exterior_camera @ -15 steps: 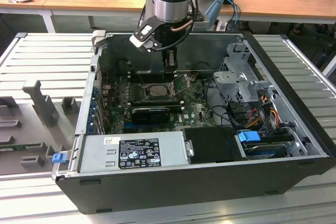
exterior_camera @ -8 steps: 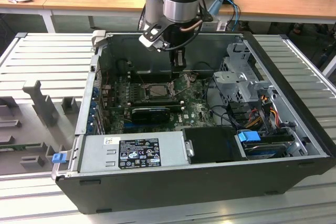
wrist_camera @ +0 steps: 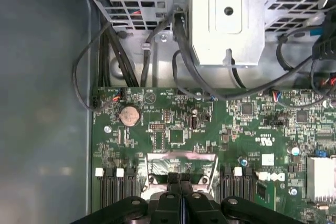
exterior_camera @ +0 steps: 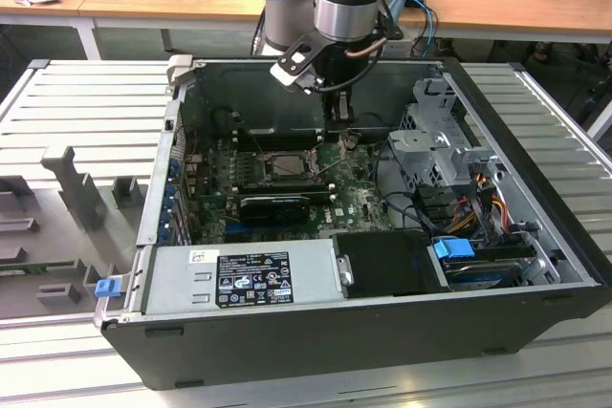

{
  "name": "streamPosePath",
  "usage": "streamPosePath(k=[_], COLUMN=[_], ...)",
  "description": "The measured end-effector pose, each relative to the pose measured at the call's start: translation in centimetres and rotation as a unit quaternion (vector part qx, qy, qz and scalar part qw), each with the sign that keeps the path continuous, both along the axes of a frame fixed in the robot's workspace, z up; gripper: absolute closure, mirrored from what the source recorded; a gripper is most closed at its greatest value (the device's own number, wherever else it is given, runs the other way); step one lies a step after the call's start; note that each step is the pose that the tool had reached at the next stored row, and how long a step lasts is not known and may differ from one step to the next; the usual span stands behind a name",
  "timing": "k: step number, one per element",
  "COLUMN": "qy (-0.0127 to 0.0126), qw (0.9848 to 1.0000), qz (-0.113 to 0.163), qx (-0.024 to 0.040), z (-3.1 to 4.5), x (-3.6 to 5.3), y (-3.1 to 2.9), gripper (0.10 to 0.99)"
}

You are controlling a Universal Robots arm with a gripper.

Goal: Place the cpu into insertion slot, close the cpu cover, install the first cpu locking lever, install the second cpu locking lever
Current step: 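Close the cpu cover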

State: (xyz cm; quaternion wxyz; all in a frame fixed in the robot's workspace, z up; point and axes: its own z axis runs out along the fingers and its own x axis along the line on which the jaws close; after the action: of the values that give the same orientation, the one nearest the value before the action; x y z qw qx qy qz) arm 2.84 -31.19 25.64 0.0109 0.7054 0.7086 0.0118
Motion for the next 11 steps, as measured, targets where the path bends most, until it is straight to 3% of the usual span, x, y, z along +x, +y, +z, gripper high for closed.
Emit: streamPosePath(k=[11], qy=[0.0001], qw=[1.0], qz=[0.006], qx=[0.0001], z=[-0.22], x=[3.68], y=[0.06], gripper=[0.98])
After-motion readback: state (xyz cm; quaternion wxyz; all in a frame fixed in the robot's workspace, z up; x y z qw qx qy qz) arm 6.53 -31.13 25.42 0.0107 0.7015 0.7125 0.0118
